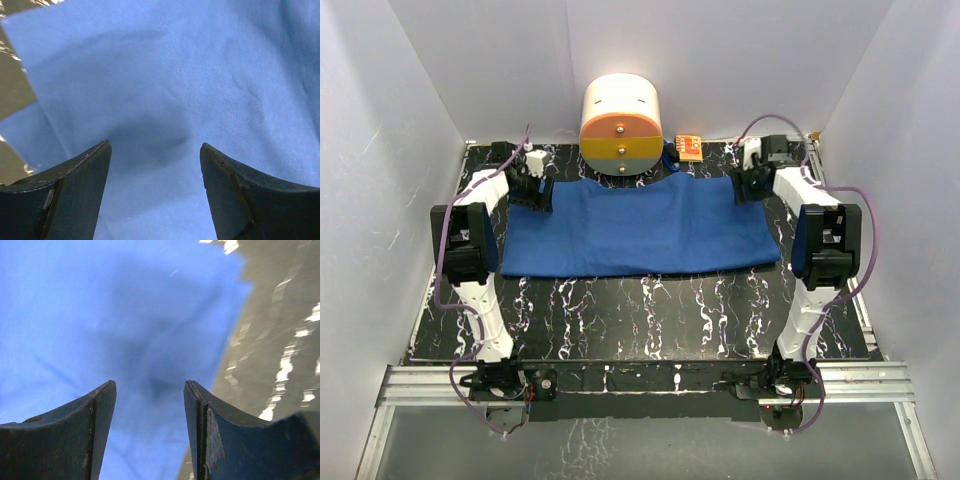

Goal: Open and lay out the surgical kit
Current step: Open the surgical kit at the center of the board.

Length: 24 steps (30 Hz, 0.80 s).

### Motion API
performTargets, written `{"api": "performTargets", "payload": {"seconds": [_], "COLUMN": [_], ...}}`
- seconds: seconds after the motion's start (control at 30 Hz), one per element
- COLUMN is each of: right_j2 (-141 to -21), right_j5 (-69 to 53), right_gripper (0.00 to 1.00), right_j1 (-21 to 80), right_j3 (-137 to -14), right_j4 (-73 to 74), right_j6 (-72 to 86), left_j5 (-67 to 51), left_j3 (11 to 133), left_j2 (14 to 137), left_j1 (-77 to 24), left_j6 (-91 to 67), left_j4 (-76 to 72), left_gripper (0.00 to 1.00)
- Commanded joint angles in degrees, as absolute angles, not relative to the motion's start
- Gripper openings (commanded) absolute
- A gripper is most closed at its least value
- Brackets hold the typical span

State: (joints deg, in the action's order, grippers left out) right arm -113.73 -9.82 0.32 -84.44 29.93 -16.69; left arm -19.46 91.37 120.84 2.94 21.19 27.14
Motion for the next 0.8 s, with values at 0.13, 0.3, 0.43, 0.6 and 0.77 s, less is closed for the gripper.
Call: {"api": "performTargets", "payload": {"seconds": [0.13,0.3,0.43,0.6,0.77], "right_j2": [-122.3,-130.7,-135.9,-140.0,-141.1], "right_j5": [-17.3,-20.6,-22.1,-23.8,-26.3], "right_gripper": [0.55,0.55,0.55,0.53,0.49], "right_j1": [-7.4,-8.2,-8.3,-8.4,-8.4], "right_j3": [-104.1,-114.8,-120.6,-123.2,-122.4], "right_j4": [30.6,32.3,32.9,34.2,34.7], "right_j6": [-9.4,-6.9,-4.8,-3.7,-4.7], "left_j5": [-21.0,-20.8,-20.7,-20.1,-19.5], "left_j3": [97.7,98.6,99.2,99.1,98.3], "left_j2": [116.8,118.1,119.0,119.5,119.8], "left_j1": [5.3,5.4,5.4,5.5,5.7], "left_j6": [16.9,15.8,15.6,15.6,15.5], "left_j4": [25.0,23.5,23.0,22.6,22.0], "left_gripper": [0.71,0.71,0.71,0.71,0.71]}}
